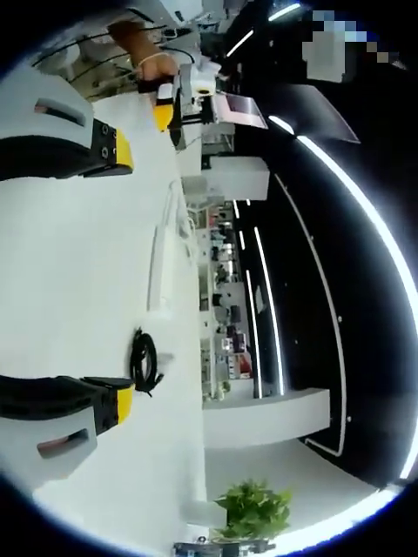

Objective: Straighten the power strip on the desk, plug the charger into it

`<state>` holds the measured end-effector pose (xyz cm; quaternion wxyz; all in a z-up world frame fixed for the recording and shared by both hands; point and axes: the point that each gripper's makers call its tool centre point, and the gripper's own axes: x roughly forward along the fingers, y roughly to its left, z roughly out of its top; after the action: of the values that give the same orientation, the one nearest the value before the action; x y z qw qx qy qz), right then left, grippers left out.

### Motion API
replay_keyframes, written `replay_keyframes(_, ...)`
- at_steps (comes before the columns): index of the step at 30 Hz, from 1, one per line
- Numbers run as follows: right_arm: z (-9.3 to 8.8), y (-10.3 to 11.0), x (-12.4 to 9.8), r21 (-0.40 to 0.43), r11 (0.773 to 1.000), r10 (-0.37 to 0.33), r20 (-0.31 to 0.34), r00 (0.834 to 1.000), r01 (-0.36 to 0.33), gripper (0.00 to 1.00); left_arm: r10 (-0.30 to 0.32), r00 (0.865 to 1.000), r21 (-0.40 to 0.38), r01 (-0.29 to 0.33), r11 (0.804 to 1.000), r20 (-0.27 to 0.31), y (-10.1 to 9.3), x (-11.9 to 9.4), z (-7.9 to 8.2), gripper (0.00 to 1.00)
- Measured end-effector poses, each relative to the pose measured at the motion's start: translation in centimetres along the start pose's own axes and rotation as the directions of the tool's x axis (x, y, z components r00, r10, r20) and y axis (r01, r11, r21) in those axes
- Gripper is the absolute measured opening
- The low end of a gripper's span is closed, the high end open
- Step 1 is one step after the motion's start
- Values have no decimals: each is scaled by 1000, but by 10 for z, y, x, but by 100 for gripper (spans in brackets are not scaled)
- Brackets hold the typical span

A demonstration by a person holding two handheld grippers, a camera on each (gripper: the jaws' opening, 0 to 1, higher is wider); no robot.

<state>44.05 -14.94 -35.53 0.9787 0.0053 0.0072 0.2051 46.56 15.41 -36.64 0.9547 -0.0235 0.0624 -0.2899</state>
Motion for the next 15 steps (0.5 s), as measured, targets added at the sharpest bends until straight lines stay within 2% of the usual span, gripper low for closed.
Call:
replay_keyframes(9,14,-21,19,-4,1000,-17,29,999,17,92,-35,999,68,34,997,15,-4,28,20,94)
replay_keyframes(15,21,-32,37,-39,999,4,53,999,-2,92,-29,999,78,27,997,27,2,45,25,94)
